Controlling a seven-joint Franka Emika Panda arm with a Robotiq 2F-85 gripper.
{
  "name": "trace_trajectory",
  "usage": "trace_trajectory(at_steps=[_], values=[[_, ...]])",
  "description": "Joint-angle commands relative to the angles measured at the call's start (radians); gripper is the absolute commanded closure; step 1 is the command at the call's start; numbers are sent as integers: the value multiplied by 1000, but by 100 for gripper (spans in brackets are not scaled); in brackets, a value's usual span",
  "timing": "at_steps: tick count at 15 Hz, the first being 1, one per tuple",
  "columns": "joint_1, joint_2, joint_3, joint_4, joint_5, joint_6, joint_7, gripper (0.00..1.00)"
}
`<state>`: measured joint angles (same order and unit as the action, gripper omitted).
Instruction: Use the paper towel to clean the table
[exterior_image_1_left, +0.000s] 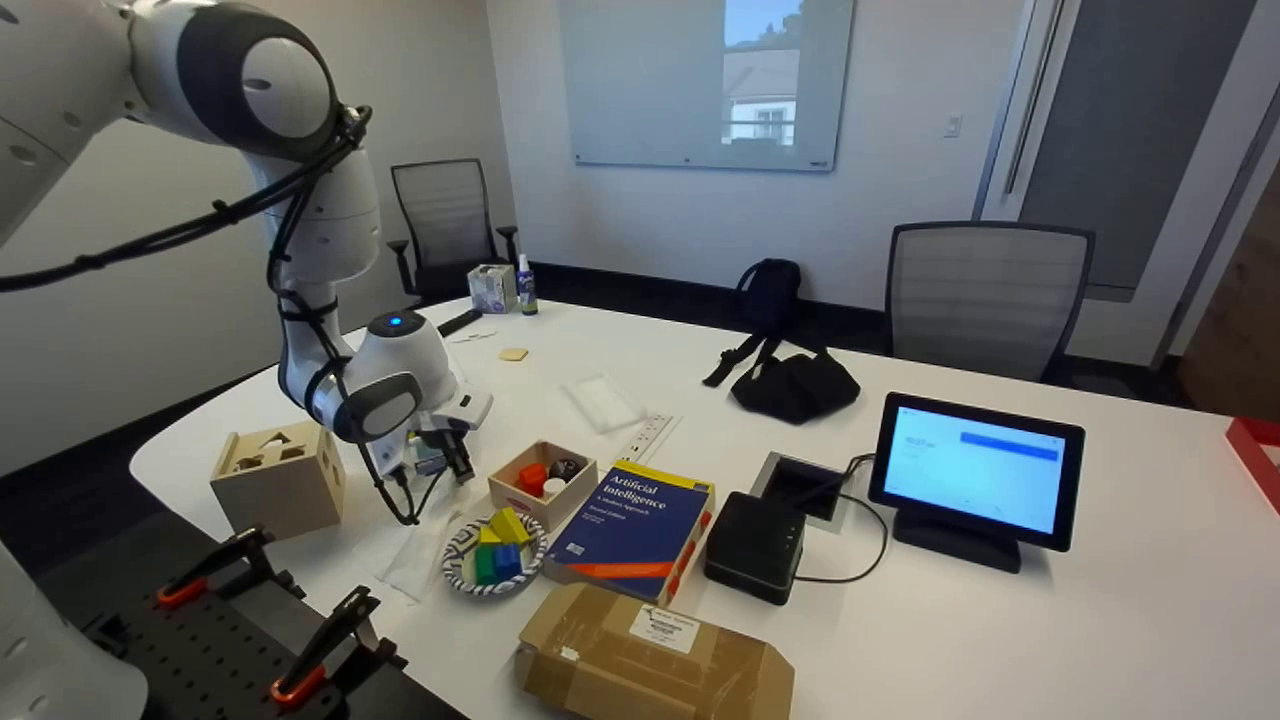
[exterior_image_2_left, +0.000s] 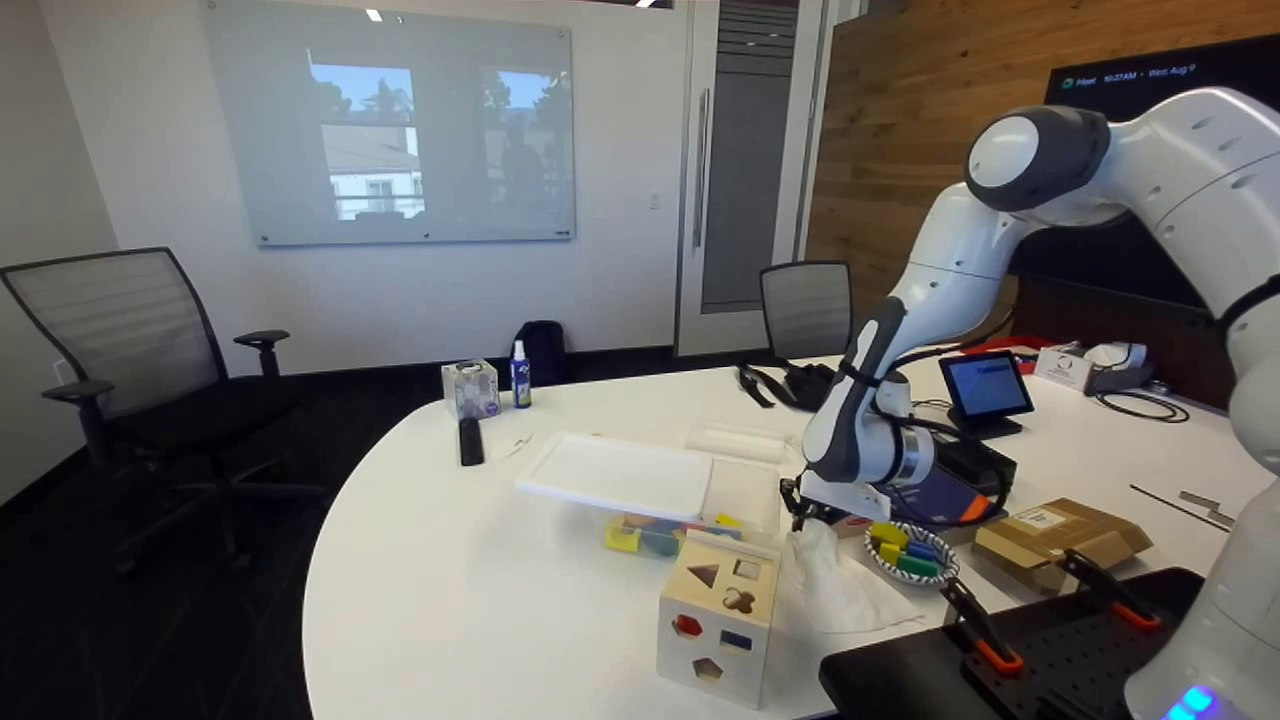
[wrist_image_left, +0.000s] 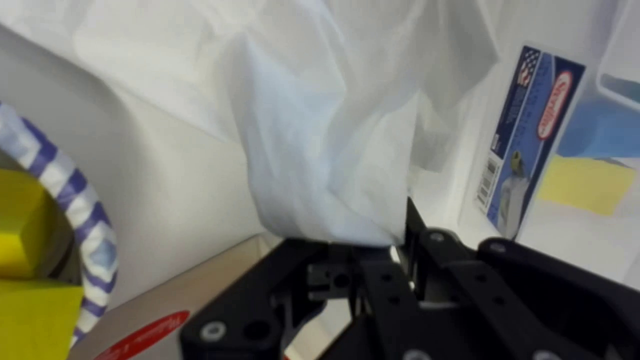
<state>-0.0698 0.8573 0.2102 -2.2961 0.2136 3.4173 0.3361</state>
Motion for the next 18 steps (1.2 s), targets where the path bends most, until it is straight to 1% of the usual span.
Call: trace_trajectory(at_steps=[1, 4, 5, 7, 9, 11, 13, 18], values=[[-170, 3, 119, -12, -75, -87, -25, 99], [-303, 13, 206, -29, -92, -194, -54, 99], [-324, 15, 218, -30, -78, -225, -64, 99], [-343, -1, 219, -46, -42, -285, -75, 99], [-324, -26, 191, -59, 1, -336, -61, 99], [-268, -48, 146, -68, 50, -329, -36, 99], [-186, -64, 84, -69, 81, -287, -19, 99], [90, -80, -135, -54, 117, -181, 20, 99]])
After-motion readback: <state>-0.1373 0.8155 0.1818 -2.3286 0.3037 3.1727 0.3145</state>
